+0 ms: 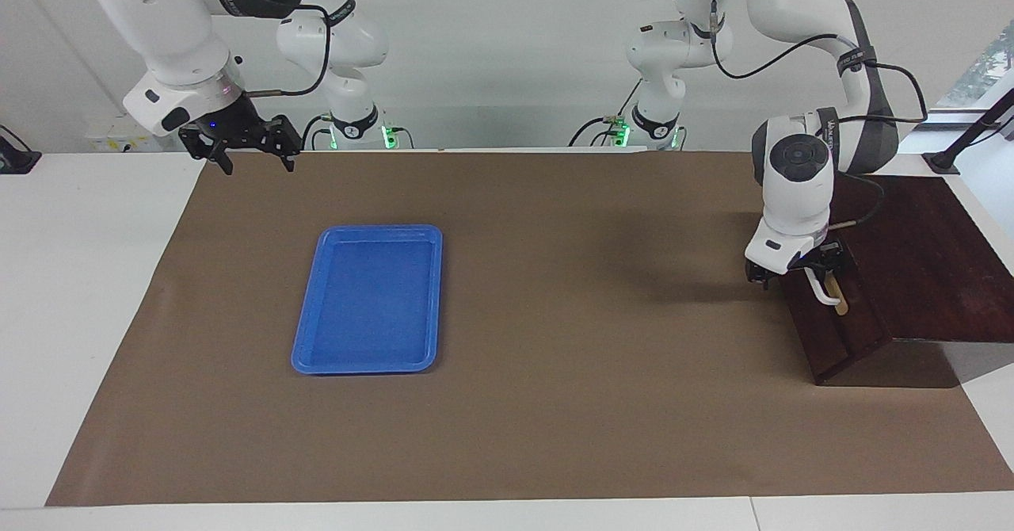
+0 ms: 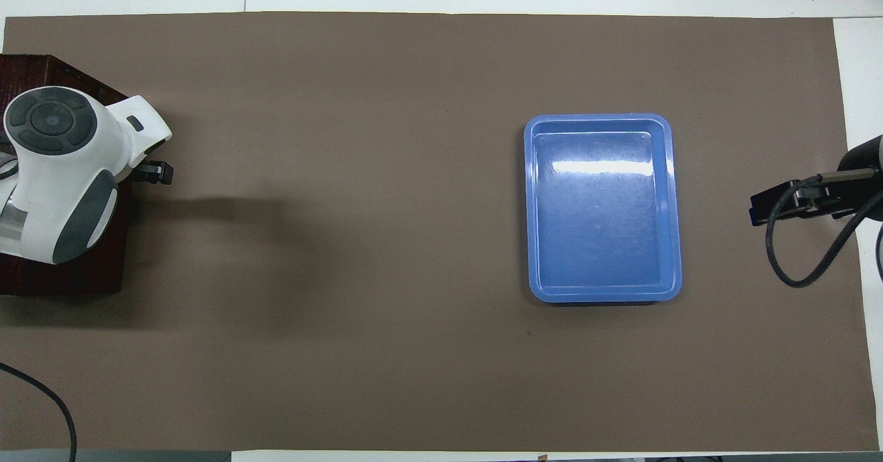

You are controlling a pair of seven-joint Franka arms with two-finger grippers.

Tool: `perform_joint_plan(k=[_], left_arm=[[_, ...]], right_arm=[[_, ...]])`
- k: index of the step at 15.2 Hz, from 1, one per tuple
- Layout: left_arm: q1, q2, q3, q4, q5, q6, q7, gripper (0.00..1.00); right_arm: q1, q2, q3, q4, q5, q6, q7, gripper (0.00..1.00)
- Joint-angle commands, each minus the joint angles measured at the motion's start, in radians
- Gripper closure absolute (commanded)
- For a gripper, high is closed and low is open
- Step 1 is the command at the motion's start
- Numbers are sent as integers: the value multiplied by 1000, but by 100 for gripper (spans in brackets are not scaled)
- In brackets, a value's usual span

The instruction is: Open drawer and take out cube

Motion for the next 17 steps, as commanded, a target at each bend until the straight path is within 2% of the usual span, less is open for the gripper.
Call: perform_joint_plan(k=[1, 8, 12, 17], left_arm=[[-22, -22, -6, -32, 16, 29, 1, 0], [-106, -27, -7, -31, -1, 8, 1, 0], [-155, -28, -7, -15, -114, -18, -4, 0], [-200, -33, -7, -11, -127, -44, -4, 0]], right_arm=[[-15, -17, 8, -13, -3, -3, -26, 0], [-15, -17, 8, -13, -3, -3, -26, 0], [-15, -17, 8, -13, -3, -3, -26, 0], [-15, -17, 8, -13, -3, -3, -26, 0]])
